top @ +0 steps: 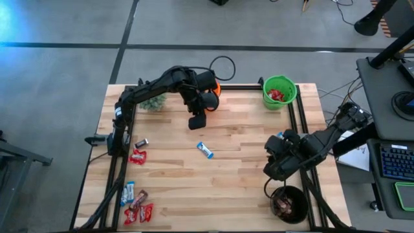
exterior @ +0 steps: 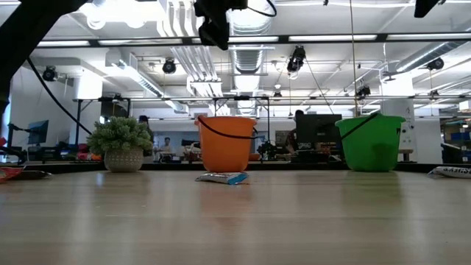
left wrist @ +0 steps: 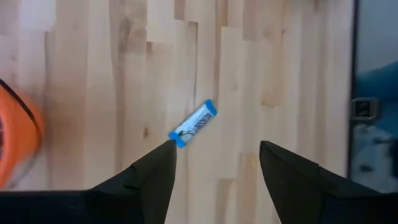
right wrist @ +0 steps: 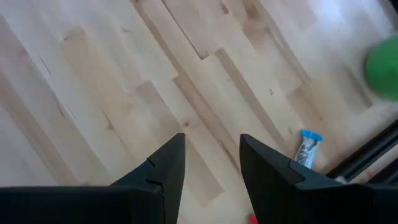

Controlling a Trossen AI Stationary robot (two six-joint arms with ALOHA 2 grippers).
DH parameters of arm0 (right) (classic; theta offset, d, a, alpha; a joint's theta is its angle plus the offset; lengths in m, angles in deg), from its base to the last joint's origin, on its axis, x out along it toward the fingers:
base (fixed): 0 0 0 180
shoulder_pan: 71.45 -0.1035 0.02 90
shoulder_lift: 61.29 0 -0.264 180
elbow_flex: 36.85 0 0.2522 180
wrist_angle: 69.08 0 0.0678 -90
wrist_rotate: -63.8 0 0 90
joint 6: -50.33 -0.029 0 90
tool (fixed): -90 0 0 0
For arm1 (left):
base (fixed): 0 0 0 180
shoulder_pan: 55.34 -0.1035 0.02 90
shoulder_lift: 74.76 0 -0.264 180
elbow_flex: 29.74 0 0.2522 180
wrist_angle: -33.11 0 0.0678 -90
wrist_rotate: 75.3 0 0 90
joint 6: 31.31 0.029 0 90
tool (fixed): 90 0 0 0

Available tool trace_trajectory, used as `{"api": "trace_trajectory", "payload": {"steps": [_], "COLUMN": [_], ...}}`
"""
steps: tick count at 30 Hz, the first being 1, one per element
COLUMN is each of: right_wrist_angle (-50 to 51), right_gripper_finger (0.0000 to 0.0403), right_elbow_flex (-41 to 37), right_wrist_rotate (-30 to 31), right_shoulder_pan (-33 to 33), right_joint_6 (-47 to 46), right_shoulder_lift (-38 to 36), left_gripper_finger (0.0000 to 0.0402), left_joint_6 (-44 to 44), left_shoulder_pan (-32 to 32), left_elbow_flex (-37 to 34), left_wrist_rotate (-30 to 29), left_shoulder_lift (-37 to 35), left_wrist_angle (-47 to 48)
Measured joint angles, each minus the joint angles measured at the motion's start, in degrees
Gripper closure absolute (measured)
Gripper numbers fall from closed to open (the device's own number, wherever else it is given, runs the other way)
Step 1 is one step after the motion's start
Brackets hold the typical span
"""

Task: Organize candy in baskets
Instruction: Put the white chocolate bar into the orange bucket

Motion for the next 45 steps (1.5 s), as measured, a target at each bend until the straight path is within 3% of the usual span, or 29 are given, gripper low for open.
{"api": "trace_trajectory", "payload": {"steps": [6,9,19,28,37,45], "right_wrist_angle": [0.13,0.21,0.28,0.24,0.13,0.02], "right_gripper_finger": [0.0262,0.0261,0.0263,0.0266,0.0262,0.0268], "right_elbow_flex": [0.02,0.04,0.04,0.04,0.04,0.04], "right_wrist_rotate": [-0.07,-0.26,-0.57,-0.6,-0.66,-1.23], "right_shoulder_pan": [0.9,0.92,0.91,0.91,0.91,0.91], "right_joint_6": [3.38,3.42,5.03,5.96,4.45,2.08], "right_shoulder_lift": [-1.12,-1.28,-1.4,-1.4,-1.4,-1.4], "left_gripper_finger": [0.0193,0.0194,0.0194,0.0194,0.0194,0.0194], "left_joint_6": [5.35,6.73,12.72,12.77,16.44,17.34], "left_shoulder_pan": [2.09,2.65,5.31,6.16,7.75,7.75], "left_elbow_flex": [-0.55,-2.55,-16.3,-26.87,-29.75,-30.86], "left_wrist_rotate": [-7.88,-8.67,-11.93,-12.19,-12.36,-12.17], "left_shoulder_lift": [0.44,0.55,0.63,0.68,0.66,1.79], "left_wrist_angle": [-0.01,-0.84,-2.11,-10.27,-21.51,-23.39]}}
